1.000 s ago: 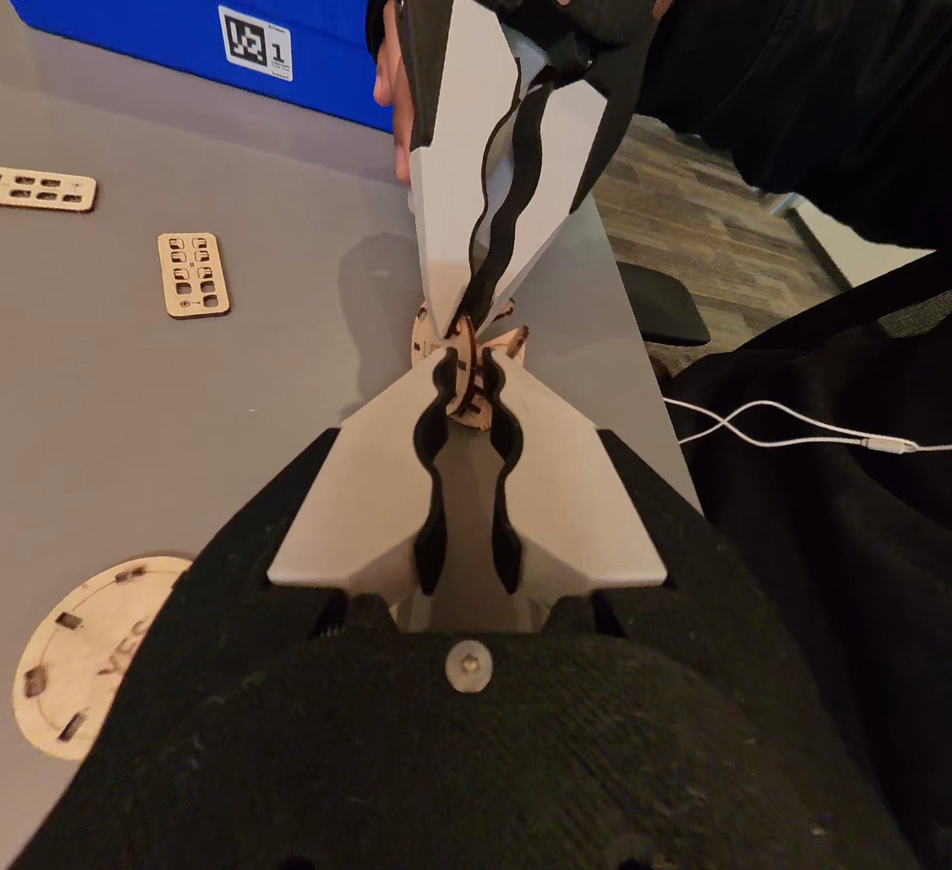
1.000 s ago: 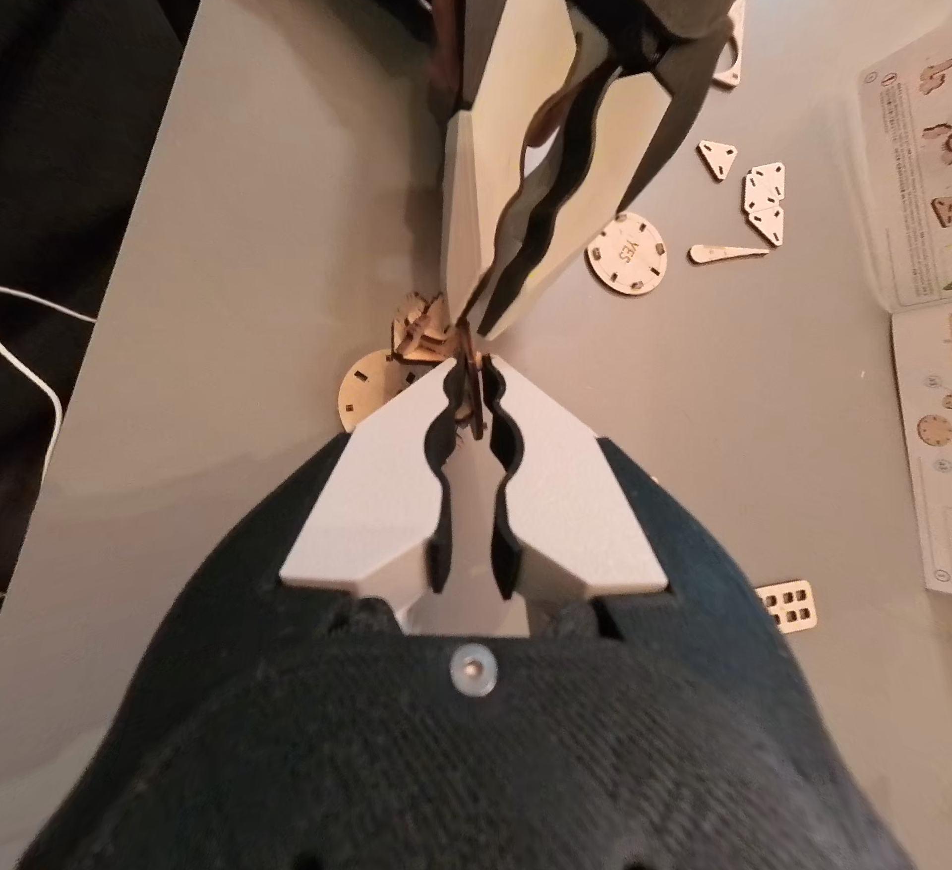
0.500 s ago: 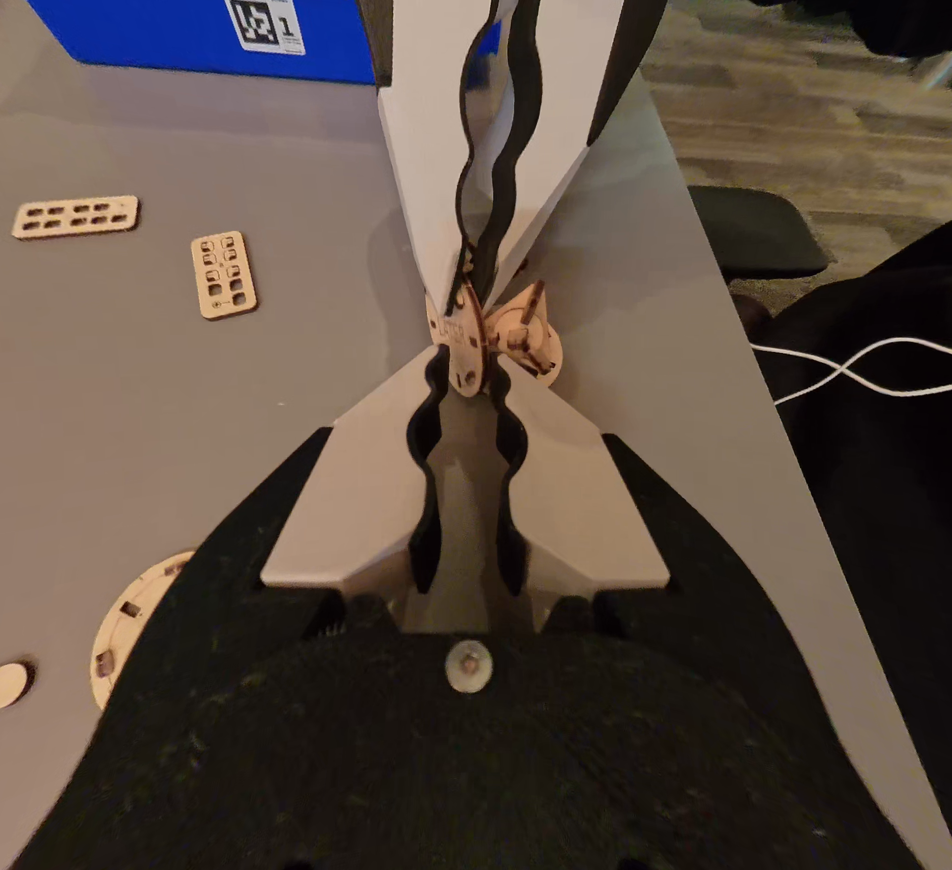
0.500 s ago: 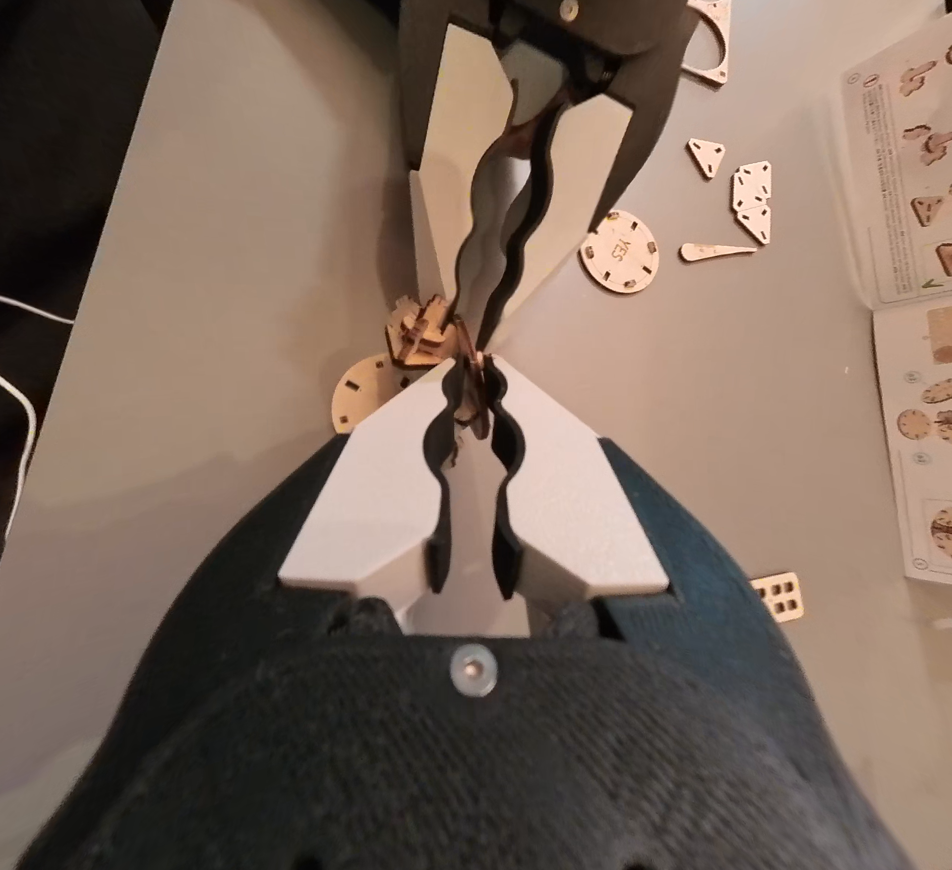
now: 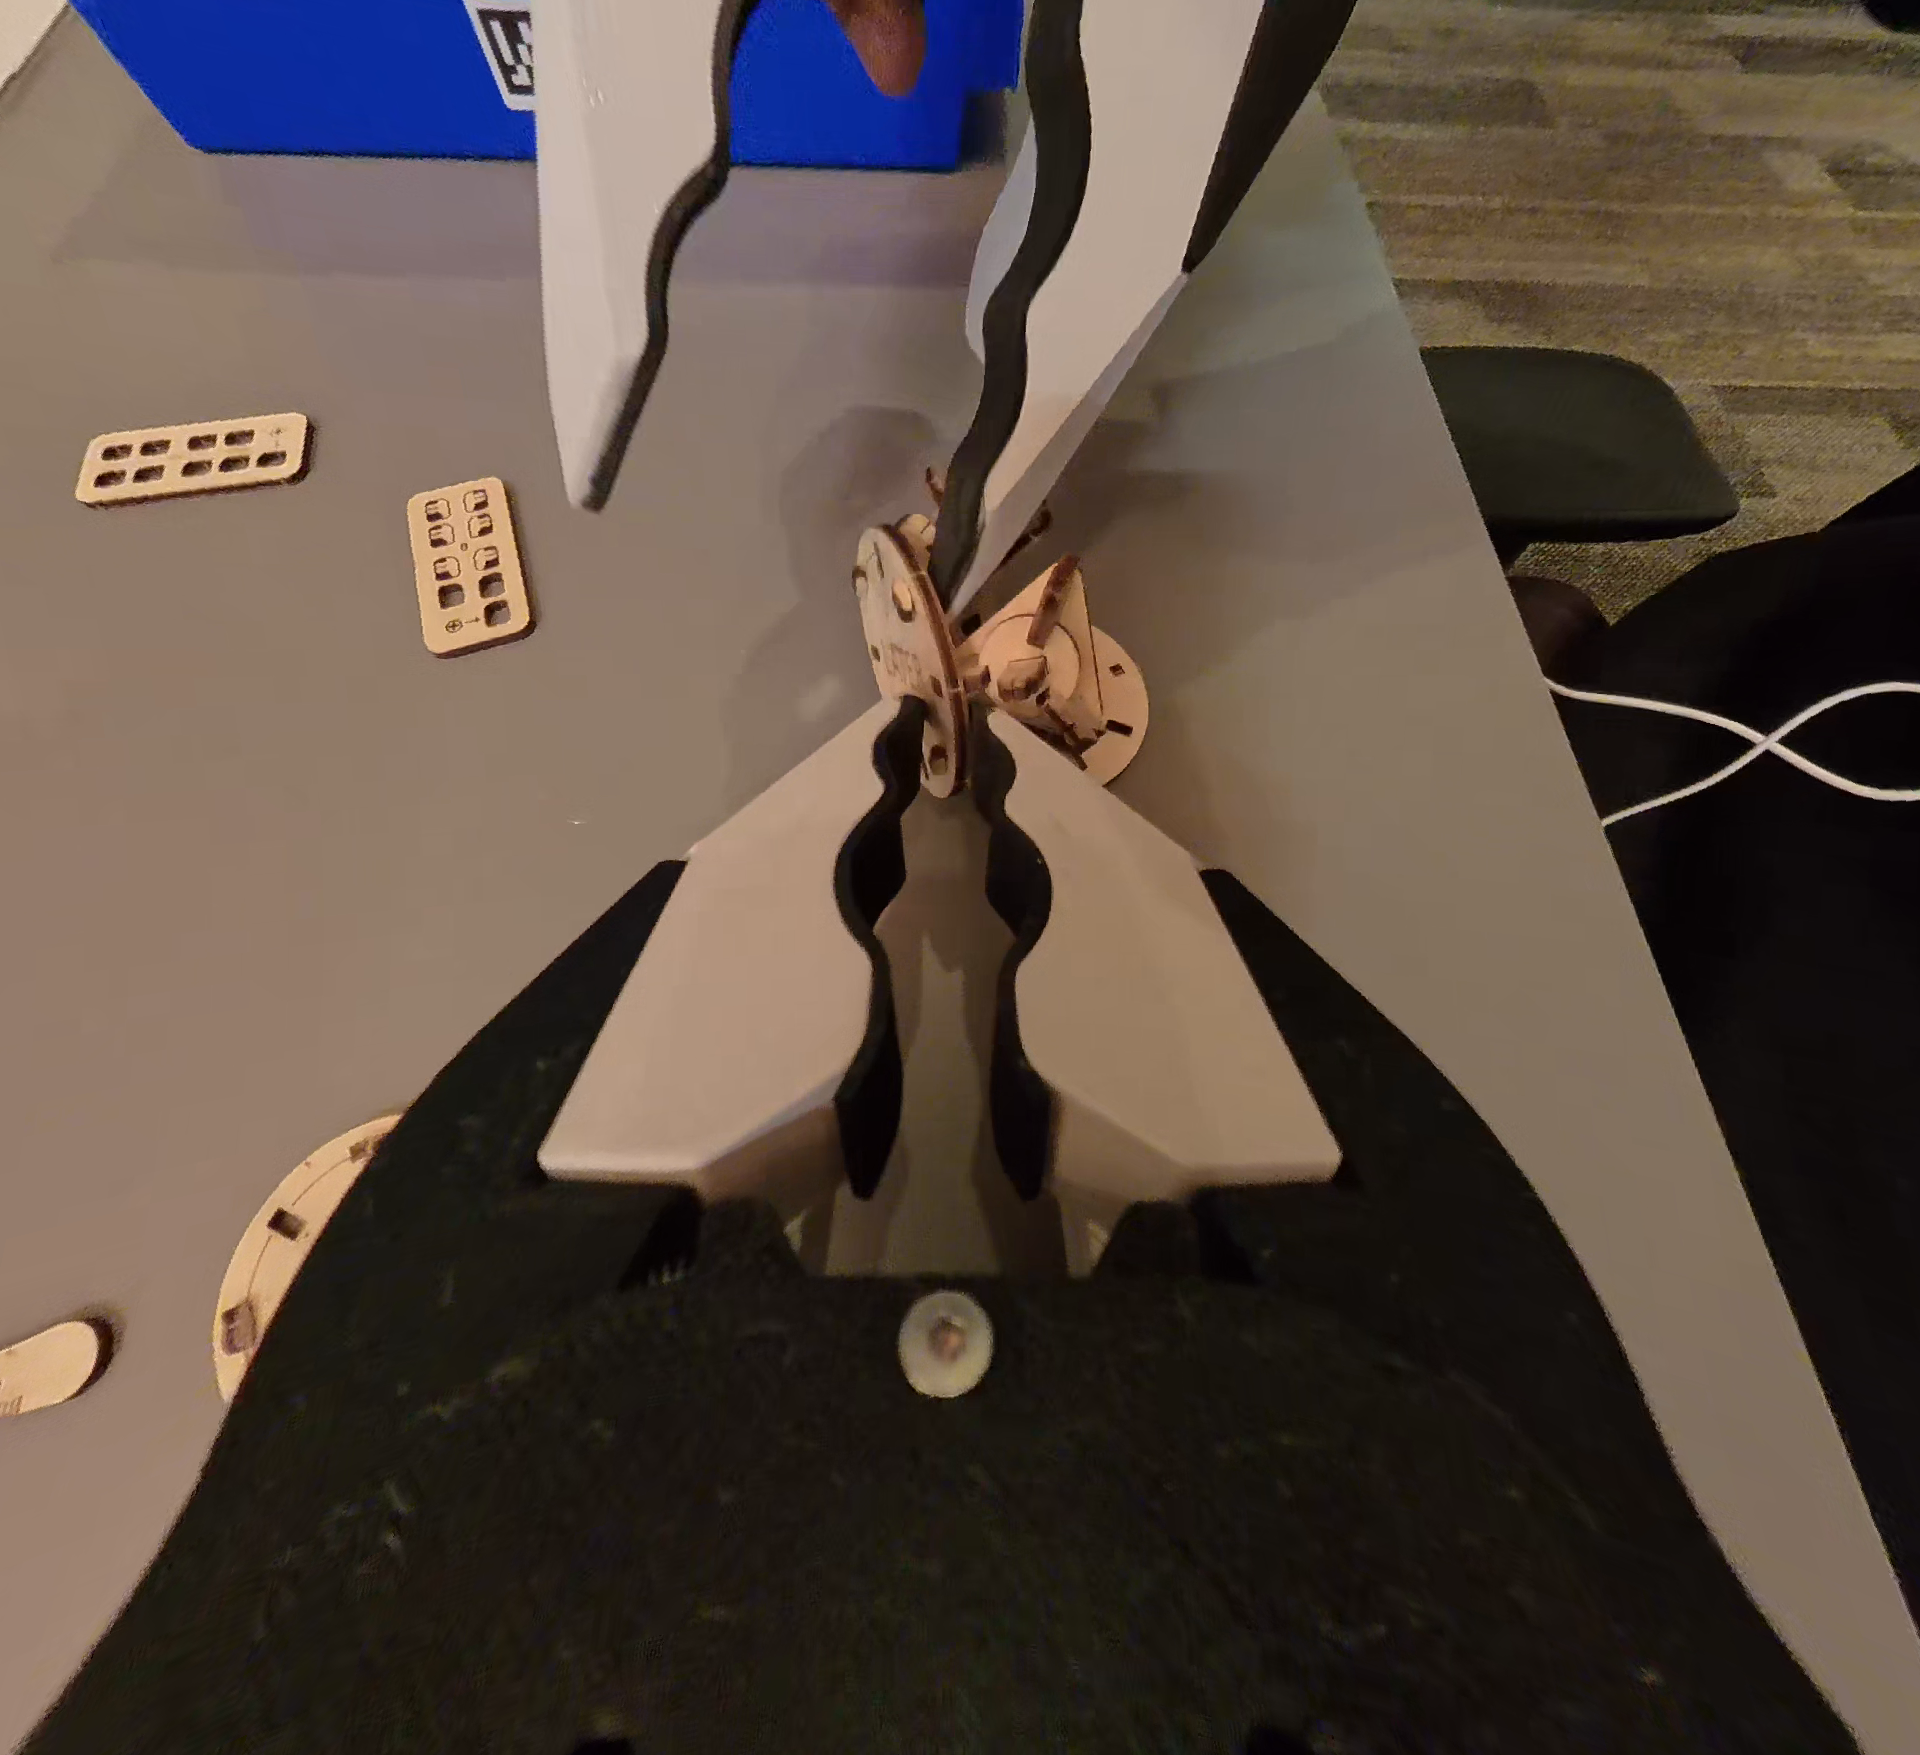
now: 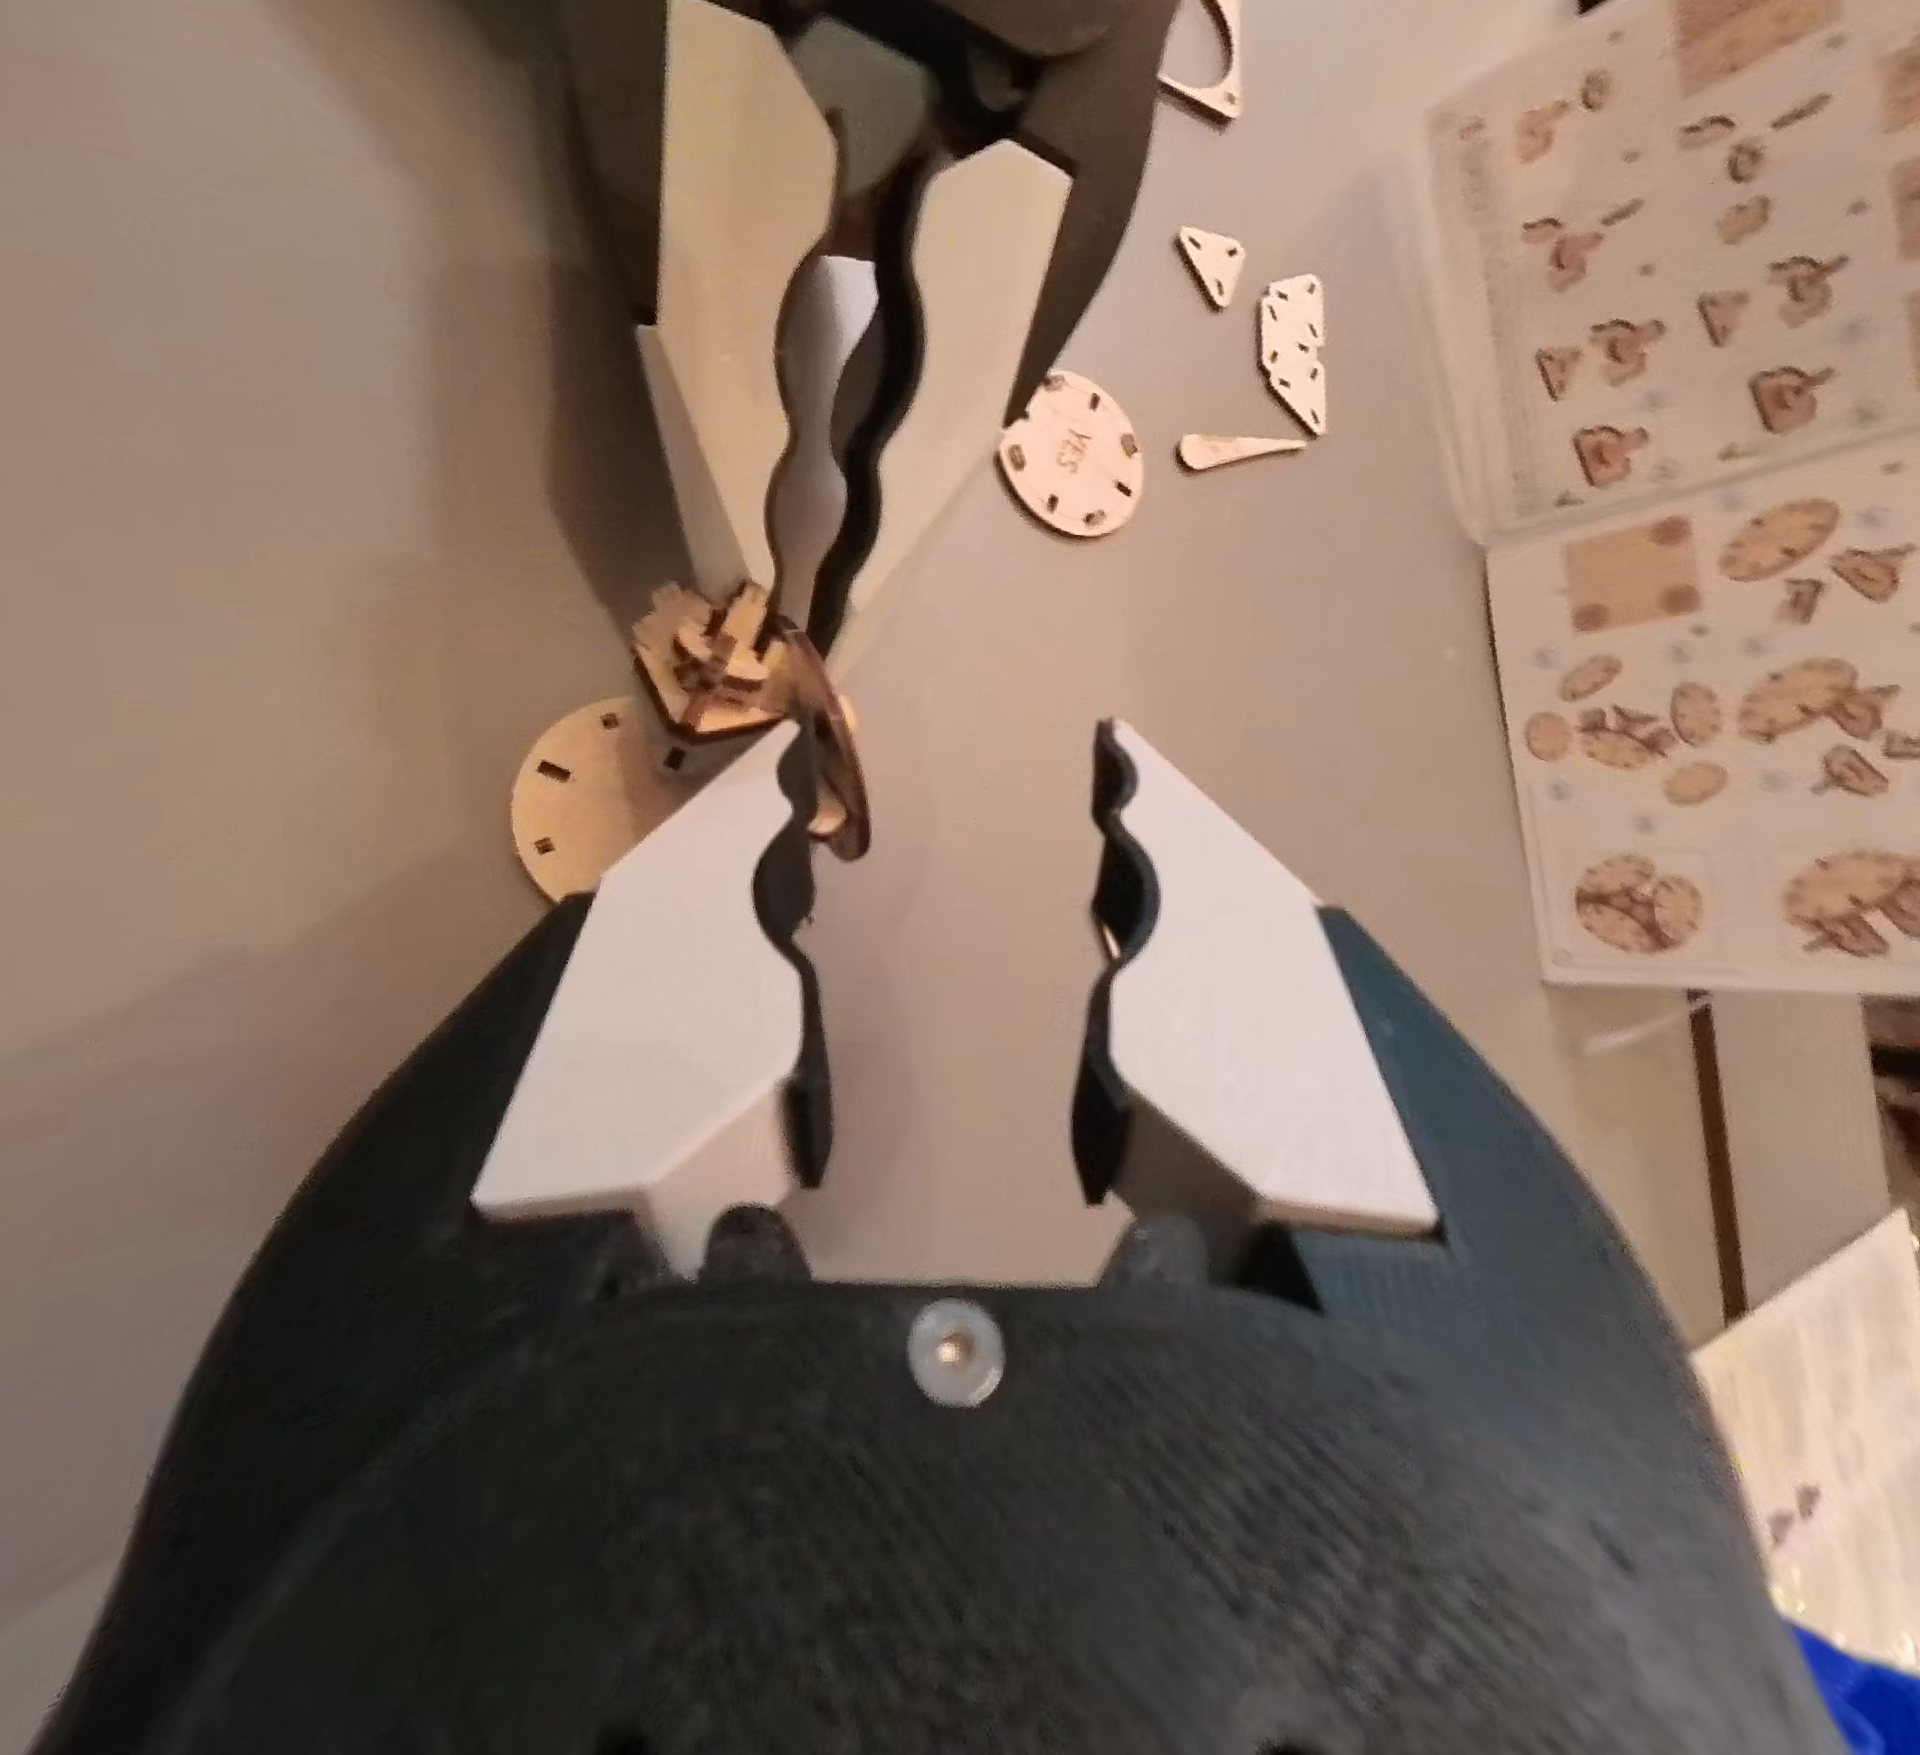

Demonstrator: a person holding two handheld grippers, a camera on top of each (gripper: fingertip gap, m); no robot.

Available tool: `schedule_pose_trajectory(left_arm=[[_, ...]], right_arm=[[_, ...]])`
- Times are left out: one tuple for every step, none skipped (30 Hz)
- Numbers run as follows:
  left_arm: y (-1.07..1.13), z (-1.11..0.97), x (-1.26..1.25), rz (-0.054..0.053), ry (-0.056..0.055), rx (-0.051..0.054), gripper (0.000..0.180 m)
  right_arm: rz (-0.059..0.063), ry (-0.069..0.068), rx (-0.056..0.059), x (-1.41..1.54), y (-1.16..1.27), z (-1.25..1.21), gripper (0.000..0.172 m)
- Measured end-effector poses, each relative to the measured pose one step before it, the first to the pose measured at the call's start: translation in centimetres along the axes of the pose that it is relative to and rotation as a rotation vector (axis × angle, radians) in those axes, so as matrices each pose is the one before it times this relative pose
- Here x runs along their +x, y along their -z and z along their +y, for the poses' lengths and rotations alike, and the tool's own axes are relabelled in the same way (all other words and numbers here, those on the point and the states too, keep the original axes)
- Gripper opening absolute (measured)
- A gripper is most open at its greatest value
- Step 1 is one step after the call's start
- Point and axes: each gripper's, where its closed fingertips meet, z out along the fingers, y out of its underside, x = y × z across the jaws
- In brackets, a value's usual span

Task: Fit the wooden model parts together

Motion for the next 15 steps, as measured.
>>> schedule_pose_trajectory(left_arm=[[-0.017,-0.001,0.056,-0.0003,-0.0031,-0.0018,0.005],[-0.005,0.018,0.036,-0.0012,-0.0029,-0.0030,0.005],[0.000,0.050,-0.041,-0.0048,-0.0026,-0.0039,0.004],[-0.012,0.064,-0.018,-0.0040,-0.0031,-0.0048,0.003],[-0.020,0.025,0.039,0.0005,-0.0025,-0.0026,0.002],[-0.042,0.079,0.074,0.0022,-0.0023,-0.0059,0.002],[-0.018,-0.024,0.023,-0.0010,-0.0011,0.0002,0.002],[-0.014,-0.017,0.010,-0.0020,-0.0009,-0.0003,0.002],[0.006,-0.011,0.003,-0.0018,-0.0015,-0.0009,0.002],[0.000,-0.011,0.018,-0.0018,-0.0033,-0.0012,0.002],[-0.001,-0.005,0.016,-0.0021,-0.0036,-0.0007,0.002],[-0.015,-0.024,0.014,-0.0019,-0.0038,0.0003,0.002],[-0.013,-0.034,0.058,0.0006,-0.0037,0.0003,0.002],[-0.024,-0.053,0.106,0.0035,-0.0039,0.0015,0.003],[-0.030,-0.045,0.108,0.0041,-0.0048,0.0015,0.003]], right_arm=[[0.0142,-0.0256,0.0045,0.113,0.286,0.035,0.053],[0.0185,-0.0368,0.0121,0.184,0.306,-0.004,0.055],[0.0125,-0.0424,0.0145,0.127,0.327,0.039,0.056],[0.0051,-0.0465,0.0172,0.051,0.342,0.083,0.057],[0.0015,-0.0508,0.0193,0.045,0.370,0.094,0.059],[0.0013,-0.0586,0.0164,0.091,0.364,0.170,0.063],[-0.0030,-0.0640,0.0151,0.057,0.348,0.218,0.065],[-0.0093,-0.0597,0.0187,-0.003,0.350,0.168,0.066],[-0.0069,-0.0550,0.0199,-0.029,0.317,0.160,0.066],[-0.0120,-0.0507,0.0119,-0.145,0.284,0.251,0.066],[-0.0276,-0.0435,0.0014,-0.421,0.228,0.382,0.067],[-0.0373,-0.0372,-0.0075,-0.578,0.154,0.497,0.070],[-0.0294,-0.0348,-0.0152,-0.499,0.046,0.586,0.070],[-0.0181,-0.0298,-0.0237,-0.341,-0.069,0.730,0.065],[-0.0162,-0.0167,-0.0302,-0.309,-0.175,0.818,0.058]])
